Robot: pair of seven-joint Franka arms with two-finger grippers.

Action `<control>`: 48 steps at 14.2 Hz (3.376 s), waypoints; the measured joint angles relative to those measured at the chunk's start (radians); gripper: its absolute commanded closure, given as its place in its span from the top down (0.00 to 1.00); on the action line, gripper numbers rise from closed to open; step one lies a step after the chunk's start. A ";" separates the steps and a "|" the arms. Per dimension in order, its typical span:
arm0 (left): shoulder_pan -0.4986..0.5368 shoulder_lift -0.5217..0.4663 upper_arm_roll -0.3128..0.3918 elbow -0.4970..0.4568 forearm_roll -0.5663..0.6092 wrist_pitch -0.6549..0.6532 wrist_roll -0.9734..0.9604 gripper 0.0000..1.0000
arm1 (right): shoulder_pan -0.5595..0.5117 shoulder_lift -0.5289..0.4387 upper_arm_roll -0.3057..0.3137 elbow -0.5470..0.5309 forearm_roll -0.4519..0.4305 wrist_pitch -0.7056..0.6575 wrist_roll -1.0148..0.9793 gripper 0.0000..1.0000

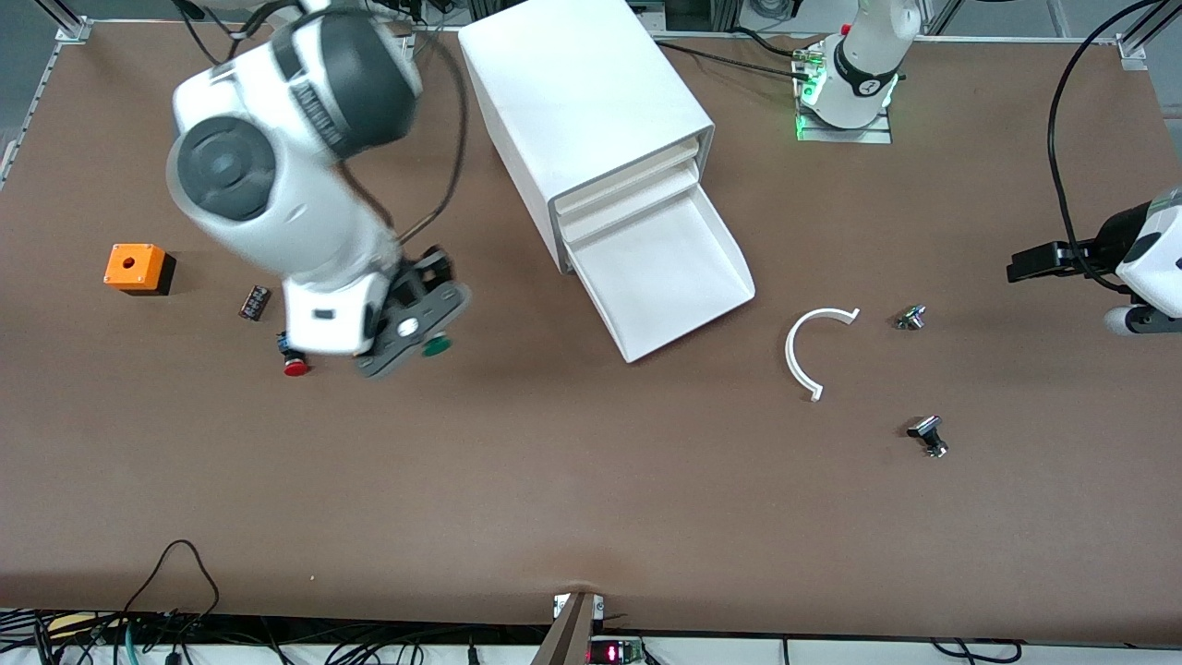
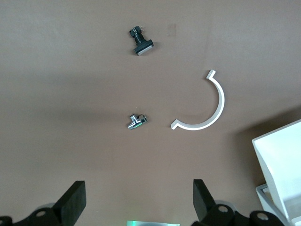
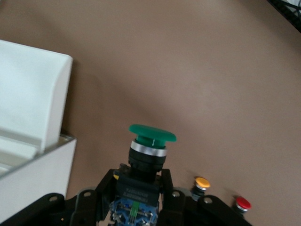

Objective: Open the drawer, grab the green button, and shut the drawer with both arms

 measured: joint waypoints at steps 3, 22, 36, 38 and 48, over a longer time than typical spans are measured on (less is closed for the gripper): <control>-0.004 0.016 -0.003 0.000 -0.003 0.022 -0.065 1.00 | -0.072 0.001 -0.034 -0.088 -0.002 0.040 -0.151 0.00; -0.009 0.024 -0.009 0.000 -0.006 0.057 -0.115 1.00 | -0.066 -0.314 -0.011 -1.341 -0.001 1.140 -0.206 0.02; -0.023 0.088 -0.120 -0.036 -0.007 0.225 -0.405 1.00 | -0.065 -0.307 0.037 -1.435 -0.001 1.289 -0.144 1.00; -0.040 0.104 -0.134 -0.062 -0.007 0.279 -0.472 1.00 | -0.065 -0.337 0.031 -1.389 -0.001 1.198 -0.144 1.00; -0.159 0.236 -0.183 -0.104 -0.001 0.474 -0.823 1.00 | -0.071 -0.410 -0.111 -0.807 -0.003 0.393 -0.146 1.00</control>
